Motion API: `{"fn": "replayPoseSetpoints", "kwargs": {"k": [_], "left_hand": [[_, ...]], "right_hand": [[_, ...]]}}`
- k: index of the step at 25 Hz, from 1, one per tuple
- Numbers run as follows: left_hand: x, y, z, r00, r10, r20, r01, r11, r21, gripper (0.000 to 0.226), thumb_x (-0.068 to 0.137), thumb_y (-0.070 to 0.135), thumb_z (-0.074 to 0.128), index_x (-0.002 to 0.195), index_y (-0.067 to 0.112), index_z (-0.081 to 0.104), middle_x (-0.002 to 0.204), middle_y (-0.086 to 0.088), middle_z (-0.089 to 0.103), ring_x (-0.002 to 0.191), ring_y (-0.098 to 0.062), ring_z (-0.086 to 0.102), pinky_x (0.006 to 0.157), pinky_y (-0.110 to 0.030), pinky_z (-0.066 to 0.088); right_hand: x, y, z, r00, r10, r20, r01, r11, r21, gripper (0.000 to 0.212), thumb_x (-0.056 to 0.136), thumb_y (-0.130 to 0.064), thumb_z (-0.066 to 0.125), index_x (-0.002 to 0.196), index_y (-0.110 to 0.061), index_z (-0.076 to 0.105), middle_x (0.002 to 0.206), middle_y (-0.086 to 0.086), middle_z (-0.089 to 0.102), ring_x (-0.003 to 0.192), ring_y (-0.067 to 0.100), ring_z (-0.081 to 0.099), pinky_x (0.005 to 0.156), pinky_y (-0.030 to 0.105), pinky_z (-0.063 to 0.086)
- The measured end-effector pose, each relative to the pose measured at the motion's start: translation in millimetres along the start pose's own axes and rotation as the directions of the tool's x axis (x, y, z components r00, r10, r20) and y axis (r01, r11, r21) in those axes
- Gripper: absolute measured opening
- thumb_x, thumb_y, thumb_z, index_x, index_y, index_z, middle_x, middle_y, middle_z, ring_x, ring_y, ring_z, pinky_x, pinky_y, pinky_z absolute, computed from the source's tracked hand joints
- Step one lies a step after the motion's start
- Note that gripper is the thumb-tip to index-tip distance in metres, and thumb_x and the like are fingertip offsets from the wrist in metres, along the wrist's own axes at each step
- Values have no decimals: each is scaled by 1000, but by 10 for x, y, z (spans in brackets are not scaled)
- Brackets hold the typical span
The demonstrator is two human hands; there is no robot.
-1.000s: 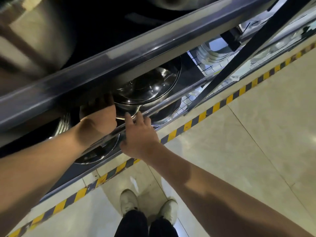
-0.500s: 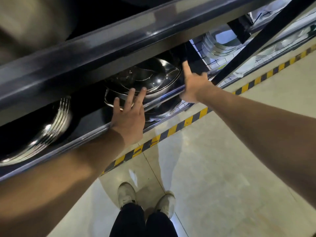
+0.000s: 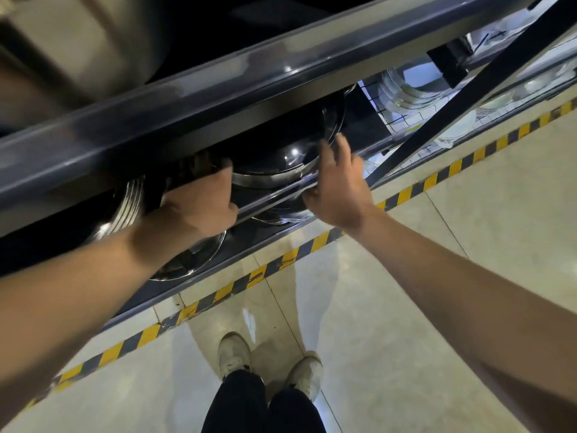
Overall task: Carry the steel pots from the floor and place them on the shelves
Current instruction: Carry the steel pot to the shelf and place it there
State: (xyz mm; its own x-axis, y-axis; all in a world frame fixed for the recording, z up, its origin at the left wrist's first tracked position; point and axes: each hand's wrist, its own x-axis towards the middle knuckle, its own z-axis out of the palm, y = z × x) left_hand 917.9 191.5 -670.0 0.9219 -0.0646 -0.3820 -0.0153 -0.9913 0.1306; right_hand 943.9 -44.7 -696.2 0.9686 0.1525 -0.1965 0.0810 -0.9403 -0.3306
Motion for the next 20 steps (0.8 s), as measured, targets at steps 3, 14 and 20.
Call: {"fn": "replayPoseSetpoints", "kwargs": {"k": [3, 14, 20], "left_hand": [[-180, 193, 123, 999, 30, 39, -32, 999, 35, 85, 90, 33, 61, 153, 30, 4, 143, -25, 38, 116, -39, 54, 92, -50, 47], [196, 450, 139, 992, -69, 107, 60, 994, 88, 99, 91, 31, 60, 154, 35, -17, 158, -28, 19, 136, -50, 37, 105, -56, 38], [153, 439, 127, 992, -94, 83, 91, 995, 44, 100, 89, 27, 63, 154, 39, -12, 161, -23, 16, 137, -48, 37, 100, -53, 41]], "right_hand": [[168, 147, -89, 986, 44, 163, -33, 997, -72, 102, 82, -29, 69, 157, -20, 0, 164, 4, 3, 145, 46, 8, 105, 55, 38], [774, -14, -456, 911, 214, 353, -80, 930, -358, 59, 84, -35, 52, 139, -15, 44, 150, 12, 39, 147, 48, -3, 112, 56, 21], [679, 53, -385, 943, 128, 307, -45, 964, -264, 73, 79, -52, 52, 141, -17, 37, 147, 7, 39, 144, 50, 7, 108, 56, 26]]}}
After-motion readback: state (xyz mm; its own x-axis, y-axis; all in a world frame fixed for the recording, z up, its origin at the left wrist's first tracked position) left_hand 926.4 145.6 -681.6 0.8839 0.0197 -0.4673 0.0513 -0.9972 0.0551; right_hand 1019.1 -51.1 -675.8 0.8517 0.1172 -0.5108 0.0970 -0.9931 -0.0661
